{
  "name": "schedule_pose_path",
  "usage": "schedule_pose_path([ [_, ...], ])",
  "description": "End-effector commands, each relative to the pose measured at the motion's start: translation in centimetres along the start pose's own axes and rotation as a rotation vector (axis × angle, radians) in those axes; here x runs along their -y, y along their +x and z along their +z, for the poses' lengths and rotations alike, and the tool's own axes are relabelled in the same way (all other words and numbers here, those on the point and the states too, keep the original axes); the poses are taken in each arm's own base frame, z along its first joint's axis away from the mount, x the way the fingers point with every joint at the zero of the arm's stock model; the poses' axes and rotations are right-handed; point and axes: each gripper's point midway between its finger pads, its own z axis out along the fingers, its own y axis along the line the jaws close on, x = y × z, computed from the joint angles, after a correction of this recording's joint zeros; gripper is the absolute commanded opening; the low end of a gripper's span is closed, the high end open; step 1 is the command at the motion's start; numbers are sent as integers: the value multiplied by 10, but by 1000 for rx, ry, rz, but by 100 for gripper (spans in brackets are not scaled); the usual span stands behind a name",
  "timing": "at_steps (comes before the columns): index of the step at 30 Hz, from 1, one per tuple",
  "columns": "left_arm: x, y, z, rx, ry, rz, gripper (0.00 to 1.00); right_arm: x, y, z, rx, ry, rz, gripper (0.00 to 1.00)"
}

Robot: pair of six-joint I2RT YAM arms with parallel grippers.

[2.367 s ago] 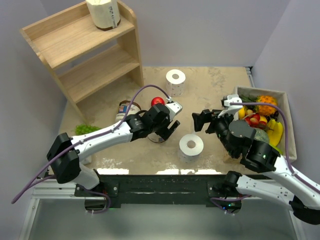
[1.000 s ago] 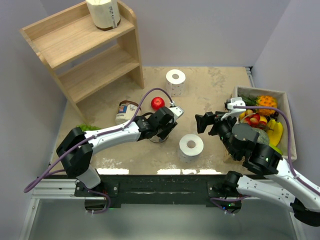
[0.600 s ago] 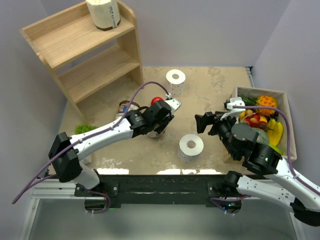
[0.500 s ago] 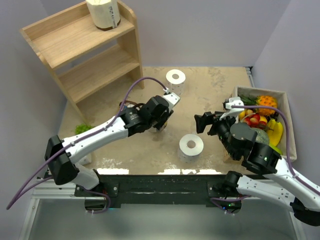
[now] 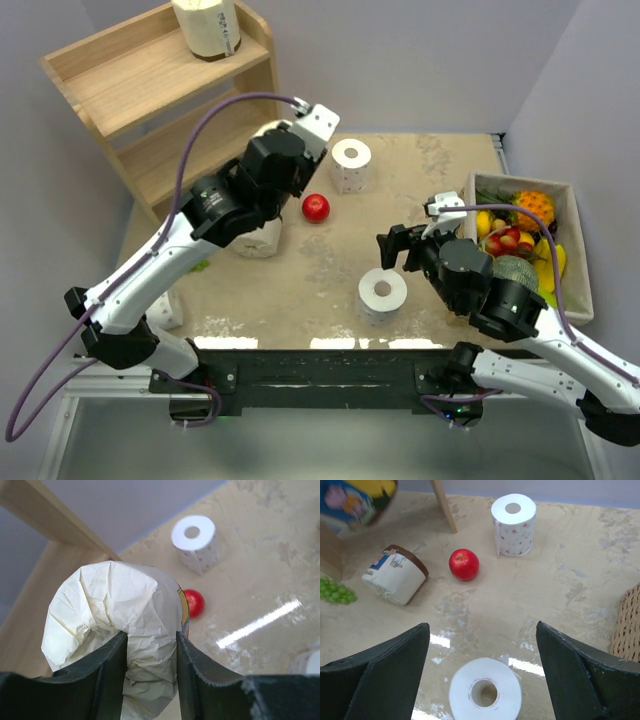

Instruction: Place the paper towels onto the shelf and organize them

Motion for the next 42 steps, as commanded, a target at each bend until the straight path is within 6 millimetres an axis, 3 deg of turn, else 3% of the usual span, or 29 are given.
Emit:
schedule_pose_path([
  [1, -79, -47, -24, 83, -258, 39, 42, -8, -14, -3, 19, -35, 30, 91],
  [7, -138, -87, -54, 218, -420, -13, 40, -11, -10, -2, 7, -49, 31, 91],
  [12, -173, -115, -76, 320, -513, -49, 42, -14, -8, -1, -6, -59, 19, 91],
  [17, -209, -120, -80, 306, -639, -5, 42, -12, -11, -3, -7, -56, 14, 91],
  [29, -258, -119, -28, 295, -751, 30, 44, -10, -15, -6, -6, -51, 5, 91],
  [36, -280, -115, -6, 286, -770, 53, 46, -10, -16, -4, -5, -45, -4, 91],
  [42, -295, -106, -1, 259, -814, 52, 53, -13, -15, 0, -13, -46, -14, 91],
])
